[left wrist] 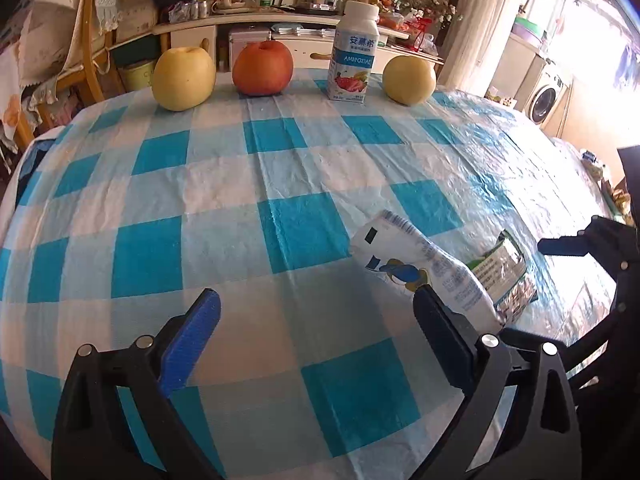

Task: Collect trash
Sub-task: 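Move left tool to the white MagicDay bag while right tool approaches the green-edged packet, then grasp the MagicDay bag with left tool while right tool grasps the green-edged packet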

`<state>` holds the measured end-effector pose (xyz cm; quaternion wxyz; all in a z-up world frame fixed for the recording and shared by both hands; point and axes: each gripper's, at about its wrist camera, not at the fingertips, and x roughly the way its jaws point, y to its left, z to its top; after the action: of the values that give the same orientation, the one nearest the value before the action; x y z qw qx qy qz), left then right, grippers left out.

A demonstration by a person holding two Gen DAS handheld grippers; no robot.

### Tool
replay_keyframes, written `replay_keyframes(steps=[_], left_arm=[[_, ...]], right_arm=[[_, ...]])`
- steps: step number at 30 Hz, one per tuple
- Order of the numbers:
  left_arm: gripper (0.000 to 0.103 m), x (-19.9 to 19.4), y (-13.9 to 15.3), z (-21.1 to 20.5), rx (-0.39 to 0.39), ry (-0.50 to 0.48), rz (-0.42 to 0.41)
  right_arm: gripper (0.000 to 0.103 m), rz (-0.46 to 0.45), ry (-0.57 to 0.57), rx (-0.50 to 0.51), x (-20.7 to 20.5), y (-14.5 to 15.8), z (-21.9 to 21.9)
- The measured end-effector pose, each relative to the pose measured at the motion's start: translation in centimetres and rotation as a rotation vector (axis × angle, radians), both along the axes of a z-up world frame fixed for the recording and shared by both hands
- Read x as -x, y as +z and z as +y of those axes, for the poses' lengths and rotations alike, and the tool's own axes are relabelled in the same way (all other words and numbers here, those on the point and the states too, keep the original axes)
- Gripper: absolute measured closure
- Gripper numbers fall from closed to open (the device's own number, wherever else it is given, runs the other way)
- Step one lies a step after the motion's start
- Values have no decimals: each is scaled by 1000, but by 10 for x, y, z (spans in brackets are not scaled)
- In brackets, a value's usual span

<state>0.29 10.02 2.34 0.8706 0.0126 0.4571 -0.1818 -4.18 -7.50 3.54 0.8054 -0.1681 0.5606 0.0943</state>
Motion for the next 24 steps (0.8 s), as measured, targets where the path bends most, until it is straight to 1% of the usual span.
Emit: replay_keyframes(steps=[3, 5, 7, 9, 12, 14, 17, 20, 24], left_arm=[[6, -6, 0, 0, 75, 24, 15], [6, -8, 2, 0, 150, 32, 30], [6, -10, 4, 1, 266, 13, 68], [6, -7, 5, -1, 342, -2, 99], [6, 1, 6, -8, 403, -49, 123], [6, 5, 3, -15, 412, -76, 139], [6, 5, -5, -27, 388, -93, 155], [6, 0, -13, -37, 349, -97, 159], [8, -8, -14, -42, 300, -86, 130]], right_arm=[[8, 5, -9, 2, -2, -3, -2], [7, 8, -18, -2, -4, -4, -5], [7, 8, -37, -8, -6, -5, -9], [7, 7, -60, -12, -9, -6, -14], [7, 14, -91, -18, -11, -6, -20], [7, 11, -86, -9, -10, -6, -19], [7, 12, -76, -10, -9, -6, -17], [7, 27, -75, -48, -9, -7, -18], [7, 45, -92, -134, -10, -5, -24]])
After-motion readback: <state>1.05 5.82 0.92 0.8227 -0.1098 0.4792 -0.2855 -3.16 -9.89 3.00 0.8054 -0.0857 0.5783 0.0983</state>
